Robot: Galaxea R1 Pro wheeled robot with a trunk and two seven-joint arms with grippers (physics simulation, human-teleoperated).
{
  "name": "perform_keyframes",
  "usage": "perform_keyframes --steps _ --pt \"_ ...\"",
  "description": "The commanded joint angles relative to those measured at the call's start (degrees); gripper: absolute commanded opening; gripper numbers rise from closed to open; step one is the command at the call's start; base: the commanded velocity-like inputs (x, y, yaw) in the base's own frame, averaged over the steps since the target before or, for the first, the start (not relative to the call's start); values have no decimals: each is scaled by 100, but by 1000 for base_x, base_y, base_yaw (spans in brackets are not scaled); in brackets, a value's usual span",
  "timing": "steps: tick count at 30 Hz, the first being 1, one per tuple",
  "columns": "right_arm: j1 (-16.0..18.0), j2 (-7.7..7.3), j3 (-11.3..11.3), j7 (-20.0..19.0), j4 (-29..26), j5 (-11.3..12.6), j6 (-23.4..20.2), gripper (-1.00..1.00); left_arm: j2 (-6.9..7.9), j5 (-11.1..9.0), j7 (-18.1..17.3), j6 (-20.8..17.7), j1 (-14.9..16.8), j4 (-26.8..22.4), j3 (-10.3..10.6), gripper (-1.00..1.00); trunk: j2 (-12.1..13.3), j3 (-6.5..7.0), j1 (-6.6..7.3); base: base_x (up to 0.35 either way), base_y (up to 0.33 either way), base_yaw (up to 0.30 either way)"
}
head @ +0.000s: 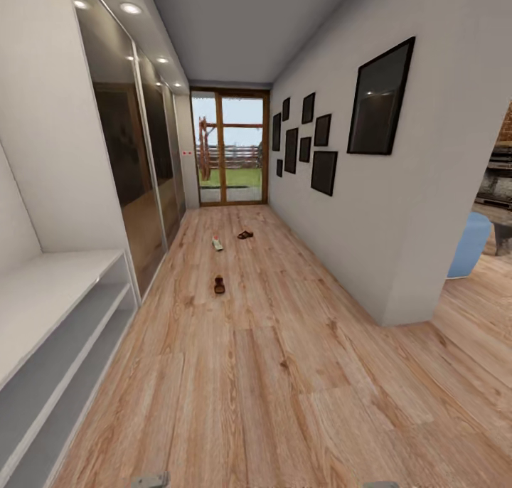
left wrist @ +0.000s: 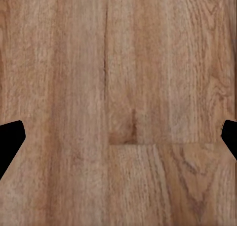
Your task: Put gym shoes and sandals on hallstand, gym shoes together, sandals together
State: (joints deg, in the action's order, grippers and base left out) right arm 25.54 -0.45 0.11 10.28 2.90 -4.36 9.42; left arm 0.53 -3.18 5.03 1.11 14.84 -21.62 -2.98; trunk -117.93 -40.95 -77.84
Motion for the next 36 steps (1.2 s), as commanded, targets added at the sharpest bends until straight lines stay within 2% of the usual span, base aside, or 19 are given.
perform_keyframes --steps 1,17,27,36 --pt "12 1 -2 26 27 -46 33 100 0 -34 7 12 2 0 -1 100 -44 -25 -22 0 0 -248" --pt "6 1 -2 25 27 -45 33 100 0 -34 7 12 2 0 -1 100 -686 -341 -373 0 0 -247" --pt "5 3 -2 25 26 -47 33 100 0 -33 7 12 2 0 -1 100 -1087 -523 -593 0 0 -18" --pt "4 2 -2 25 26 -47 33 100 0 -34 7 12 2 0 -1 100 -1448 -685 -790 0 0 201"
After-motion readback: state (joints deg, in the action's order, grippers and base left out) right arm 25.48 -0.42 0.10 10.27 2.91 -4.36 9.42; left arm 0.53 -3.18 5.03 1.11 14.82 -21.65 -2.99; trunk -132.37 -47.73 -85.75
